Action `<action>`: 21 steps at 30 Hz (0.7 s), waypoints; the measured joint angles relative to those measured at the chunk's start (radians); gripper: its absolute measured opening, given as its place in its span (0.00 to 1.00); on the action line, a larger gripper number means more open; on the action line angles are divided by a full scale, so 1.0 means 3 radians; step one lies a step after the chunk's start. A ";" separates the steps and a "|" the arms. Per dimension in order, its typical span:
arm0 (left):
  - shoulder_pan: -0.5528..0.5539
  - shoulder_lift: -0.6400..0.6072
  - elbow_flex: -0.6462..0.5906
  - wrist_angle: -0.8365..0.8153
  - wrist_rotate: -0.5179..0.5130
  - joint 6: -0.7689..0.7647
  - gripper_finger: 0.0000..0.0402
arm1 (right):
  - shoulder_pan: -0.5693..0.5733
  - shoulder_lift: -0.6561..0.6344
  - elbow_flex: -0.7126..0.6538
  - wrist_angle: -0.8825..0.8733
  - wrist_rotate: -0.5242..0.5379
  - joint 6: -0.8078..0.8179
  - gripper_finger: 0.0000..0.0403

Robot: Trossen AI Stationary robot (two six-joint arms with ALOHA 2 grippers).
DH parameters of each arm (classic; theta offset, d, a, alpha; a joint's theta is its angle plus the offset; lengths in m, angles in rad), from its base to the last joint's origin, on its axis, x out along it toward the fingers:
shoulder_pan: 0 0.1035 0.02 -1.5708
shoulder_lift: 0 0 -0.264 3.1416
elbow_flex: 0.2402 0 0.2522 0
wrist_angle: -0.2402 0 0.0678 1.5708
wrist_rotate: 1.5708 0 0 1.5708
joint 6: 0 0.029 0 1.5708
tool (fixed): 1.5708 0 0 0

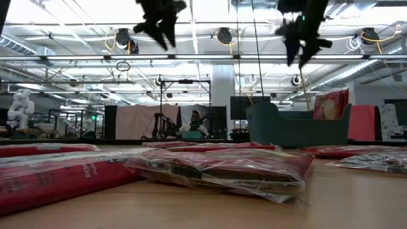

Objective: Sort popcorn bags into baskets
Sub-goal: Put the popcorn bag into the blue bin

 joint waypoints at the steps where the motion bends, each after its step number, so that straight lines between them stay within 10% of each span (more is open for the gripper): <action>1: 0.0041 0.0000 -0.0085 -0.0049 0.0106 -0.0055 0.42 | 0.0048 -0.0065 0.0001 0.0090 -0.0120 0.0024 0.52; 13: 0.0219 0.0004 -0.1442 -0.0106 0.1111 -0.0222 0.70 | 0.0698 -0.0385 0.0001 0.0913 -0.0630 0.0400 0.52; 21: -0.0061 0.0004 -0.2179 0.0241 0.1814 -0.0648 0.69 | 0.0963 -0.0319 0.0001 0.1253 -0.0621 0.0599 0.52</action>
